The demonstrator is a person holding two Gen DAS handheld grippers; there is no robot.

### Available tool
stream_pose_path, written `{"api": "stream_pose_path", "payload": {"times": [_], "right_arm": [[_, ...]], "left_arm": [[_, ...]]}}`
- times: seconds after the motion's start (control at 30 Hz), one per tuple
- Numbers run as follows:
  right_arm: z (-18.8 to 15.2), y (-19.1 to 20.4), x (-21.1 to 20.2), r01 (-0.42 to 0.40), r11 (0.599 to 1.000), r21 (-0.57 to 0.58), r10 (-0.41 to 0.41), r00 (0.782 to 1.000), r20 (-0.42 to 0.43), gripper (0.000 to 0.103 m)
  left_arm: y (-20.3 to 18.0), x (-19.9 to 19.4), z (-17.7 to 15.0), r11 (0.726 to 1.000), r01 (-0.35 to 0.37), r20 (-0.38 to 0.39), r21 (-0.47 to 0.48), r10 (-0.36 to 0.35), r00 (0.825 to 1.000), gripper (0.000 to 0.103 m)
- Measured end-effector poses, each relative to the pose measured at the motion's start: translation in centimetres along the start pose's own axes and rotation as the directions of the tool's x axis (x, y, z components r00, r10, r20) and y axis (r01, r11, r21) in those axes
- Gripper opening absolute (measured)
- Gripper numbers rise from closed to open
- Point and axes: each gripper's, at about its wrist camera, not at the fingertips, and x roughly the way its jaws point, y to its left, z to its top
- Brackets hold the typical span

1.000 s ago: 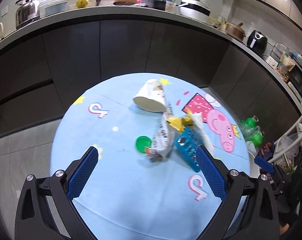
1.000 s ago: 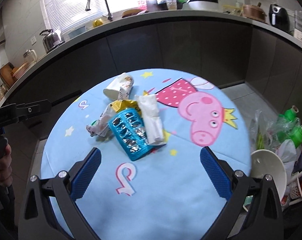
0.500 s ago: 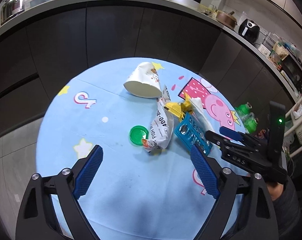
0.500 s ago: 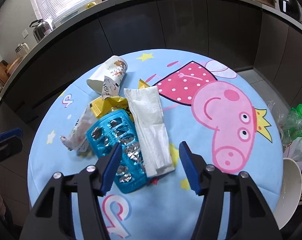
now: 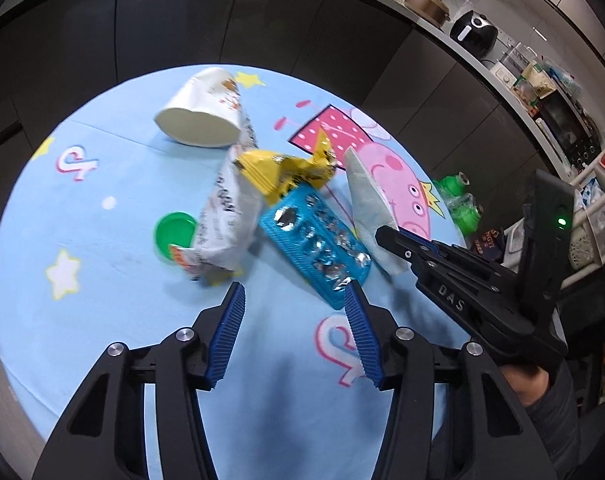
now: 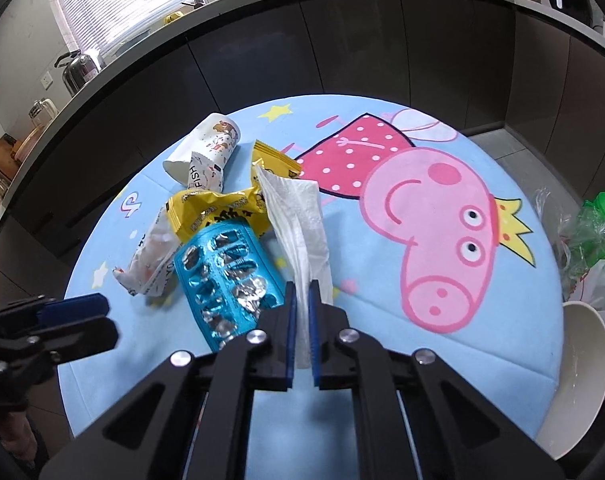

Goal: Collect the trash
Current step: 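Grasp the white tissue with the right tool while the left tool grasps the blue blister tray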

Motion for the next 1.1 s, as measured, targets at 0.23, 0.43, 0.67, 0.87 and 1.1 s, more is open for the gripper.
{"api": "stream_pose_path", "payload": {"times": [0.23, 0.43, 0.67, 0.87, 1.1], "right_arm": [[-1.5, -1.1, -3.4, 0.073, 0.997, -0.016, -0.072, 0.996, 0.051, 0.008], [-2.6, -2.9, -6.0, 0.091, 0.996, 0.016, -0.092, 0.991, 0.095, 0.008], [-3.8, -5.2, -7.8, 0.099, 0.992, 0.072, -0.107, 0.987, 0.119, 0.009], [-4.6, -6.4, -9.0, 0.098, 0.988, 0.116, -0.114, 0.984, 0.139, 0.009], [-4.9, -6.0, -9.8, 0.078, 0.989, 0.127, -0.098, 0.982, 0.161, 0.009]], "left_arm": [[-2.0, 3.6, 1.4, 0.990, -0.073, -0.015, -0.121, 0.072, 0.997, 0.071], [-3.9, 6.2, 3.2, 0.968, -0.162, -0.033, -0.190, 0.159, 0.987, 0.076], [-4.5, 9.5, 4.1, 0.939, -0.281, -0.094, -0.201, 0.267, 0.959, 0.079], [-5.8, 10.0, 4.0, 0.941, -0.328, -0.085, -0.087, 0.321, 0.943, 0.059], [-4.3, 6.1, 3.0, 0.985, -0.147, -0.030, -0.092, 0.145, 0.989, 0.020]]}}
